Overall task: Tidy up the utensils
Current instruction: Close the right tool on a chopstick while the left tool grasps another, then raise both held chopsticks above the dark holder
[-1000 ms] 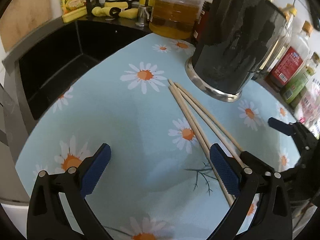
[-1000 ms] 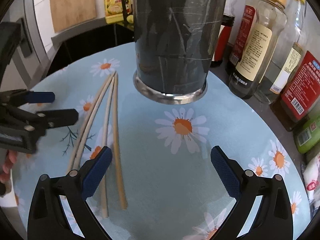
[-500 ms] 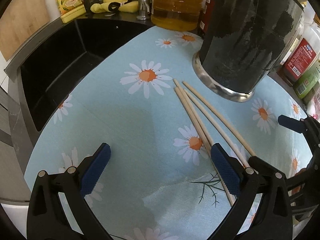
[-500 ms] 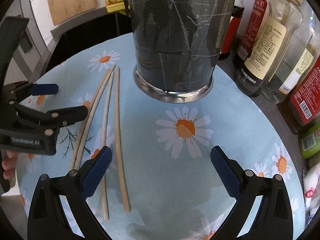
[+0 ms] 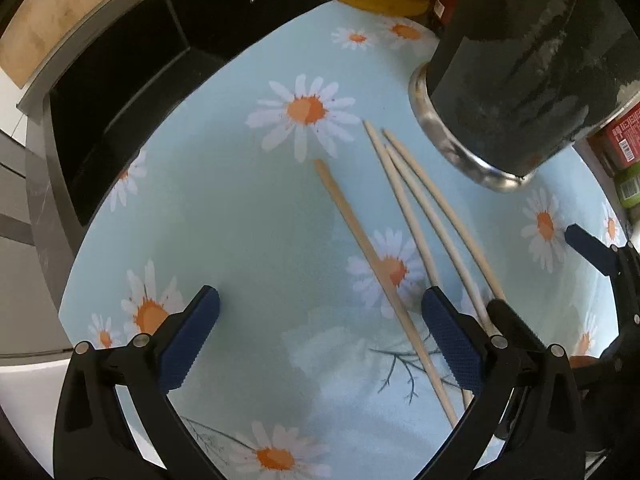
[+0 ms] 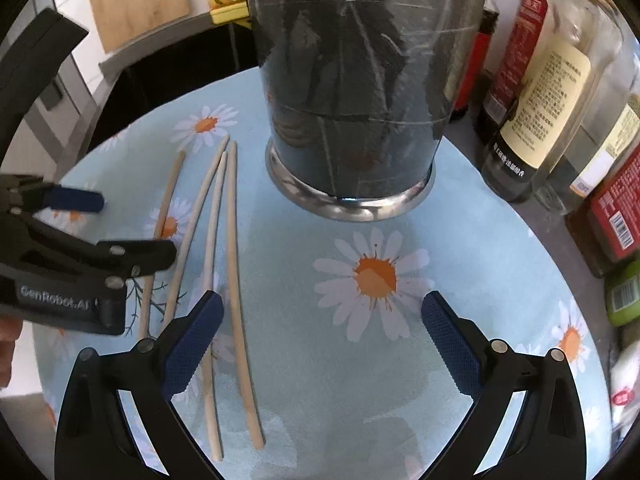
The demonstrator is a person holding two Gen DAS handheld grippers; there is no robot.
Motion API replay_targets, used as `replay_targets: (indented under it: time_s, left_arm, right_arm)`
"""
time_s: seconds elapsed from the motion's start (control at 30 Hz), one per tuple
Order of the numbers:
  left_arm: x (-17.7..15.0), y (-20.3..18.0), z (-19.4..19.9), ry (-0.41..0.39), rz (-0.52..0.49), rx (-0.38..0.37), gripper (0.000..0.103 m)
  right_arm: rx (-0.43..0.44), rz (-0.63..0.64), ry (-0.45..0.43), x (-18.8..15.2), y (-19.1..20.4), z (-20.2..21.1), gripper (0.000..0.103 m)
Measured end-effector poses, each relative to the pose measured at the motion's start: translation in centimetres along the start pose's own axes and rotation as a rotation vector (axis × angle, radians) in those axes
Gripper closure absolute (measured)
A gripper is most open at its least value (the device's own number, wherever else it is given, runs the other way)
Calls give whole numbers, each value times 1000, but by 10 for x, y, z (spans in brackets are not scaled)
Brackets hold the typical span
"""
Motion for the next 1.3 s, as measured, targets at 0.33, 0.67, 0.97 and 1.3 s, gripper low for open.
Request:
replay_targets:
  time_s: [0.33, 0.67, 0.97, 1.3]
  left_arm:
    - [-15, 5, 4, -2, 32, 2, 8]
    - [-37, 31, 22, -10, 0, -42, 96]
    - [-66, 42, 29, 12, -31, -115, 98]
    - [-57, 56, 43, -18, -30, -142, 98]
  right_arm:
    - [-7, -9, 31, -1, -3, 0, 9]
    - [46, 96, 85, -15, 12, 21, 98]
    - [264, -132, 115, -53, -17, 49, 98]
    - [311, -290, 23, -73, -47, 112, 98]
Point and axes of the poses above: each gripper's, at about its wrist camera, not at the fingertips, and z roughly against the way its jaws point, y to its left, x to its top, the point moved 8 cm from there along -z, roughly the way its jaws point, and after that the axes turned 5 degrees about -z, right-handed, at the moved point
